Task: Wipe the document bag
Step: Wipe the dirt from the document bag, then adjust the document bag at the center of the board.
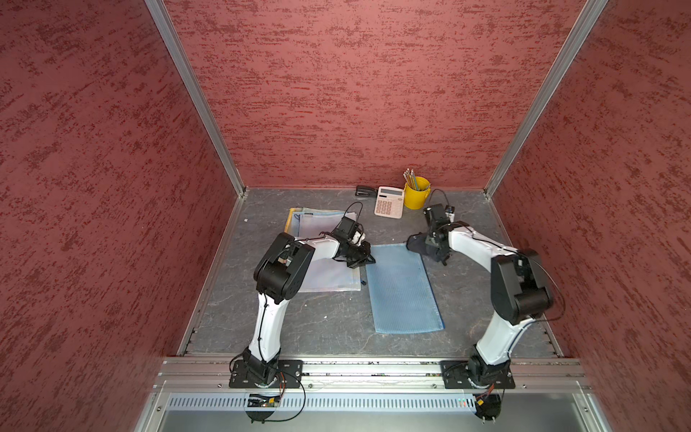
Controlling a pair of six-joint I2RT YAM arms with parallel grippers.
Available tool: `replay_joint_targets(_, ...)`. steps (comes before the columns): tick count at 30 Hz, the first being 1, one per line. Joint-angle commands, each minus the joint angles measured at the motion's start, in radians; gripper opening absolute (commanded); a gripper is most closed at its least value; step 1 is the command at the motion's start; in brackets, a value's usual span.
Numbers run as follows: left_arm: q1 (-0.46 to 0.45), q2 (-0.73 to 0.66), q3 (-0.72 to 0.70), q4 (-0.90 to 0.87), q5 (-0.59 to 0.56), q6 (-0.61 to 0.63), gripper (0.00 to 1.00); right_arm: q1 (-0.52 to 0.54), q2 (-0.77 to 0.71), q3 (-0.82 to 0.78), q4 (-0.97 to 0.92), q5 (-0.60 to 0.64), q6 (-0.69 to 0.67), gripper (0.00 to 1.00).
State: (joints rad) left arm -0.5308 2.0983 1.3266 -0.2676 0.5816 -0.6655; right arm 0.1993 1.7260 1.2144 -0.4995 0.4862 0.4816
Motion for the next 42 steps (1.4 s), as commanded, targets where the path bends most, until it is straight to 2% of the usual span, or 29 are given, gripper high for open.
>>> replay_joint_targets(1, -0.022, -0.118, 0.045, -0.190, -0.094, 0.118, 0.00, -0.052, -0.118, 0.022, 0.025, 0.035, -0.019, 0.00)
replay_joint_targets(4, -0.019, -0.209, 0.076, -0.322, -0.156, 0.159, 0.00, -0.062, -0.144, -0.004, 0.015, -0.016, -0.016, 0.00)
replay_joint_targets(8, -0.027, -0.297, 0.304, -0.733, -0.369, 0.266, 0.00, -0.062, -0.175, -0.098, 0.054, -0.103, 0.005, 0.00)
replay_joint_targets(14, -0.003, -0.439, 0.530, -1.071, -0.645, 0.270, 0.00, -0.061, -0.205, -0.180, 0.090, -0.170, 0.004, 0.00)
replay_joint_targets(18, -0.072, -0.387, 0.692, -1.240, -0.771, 0.225, 0.00, -0.062, -0.216, -0.200, 0.105, -0.201, -0.005, 0.00)
replay_joint_targets(22, -0.224, -0.175, 0.926, -1.421, -0.907, 0.173, 0.00, -0.064, -0.231, -0.201, 0.105, -0.213, -0.022, 0.00)
replay_joint_targets(25, -0.288, -0.027, 1.002, -1.413, -0.870, 0.144, 0.00, -0.074, -0.254, -0.202, 0.106, -0.225, -0.029, 0.00)
replay_joint_targets(30, -0.378, 0.136, 1.017, -1.210, -0.728, 0.110, 0.00, -0.107, -0.323, -0.232, 0.118, -0.272, -0.022, 0.00)
replay_joint_targets(35, -0.385, 0.212, 1.000, -1.013, -0.547, 0.057, 0.00, -0.146, -0.382, -0.269, 0.110, -0.300, -0.018, 0.00)
replay_joint_targets(36, -0.379, 0.218, 0.991, -0.972, -0.505, 0.039, 0.09, -0.152, -0.390, -0.272, 0.106, -0.300, -0.020, 0.00)
replay_joint_targets(37, -0.373, 0.222, 0.976, -0.920, -0.457, 0.025, 0.31, -0.156, -0.399, -0.274, 0.099, -0.298, -0.023, 0.00)
replay_joint_targets(40, -0.359, 0.225, 0.974, -0.811, -0.393, 0.010, 0.61, -0.166, -0.419, -0.267, 0.078, -0.288, -0.033, 0.00)
replay_joint_targets(42, -0.343, 0.224, 0.988, -0.788, -0.376, 0.035, 0.63, -0.166, -0.423, -0.258, 0.064, -0.283, -0.043, 0.00)
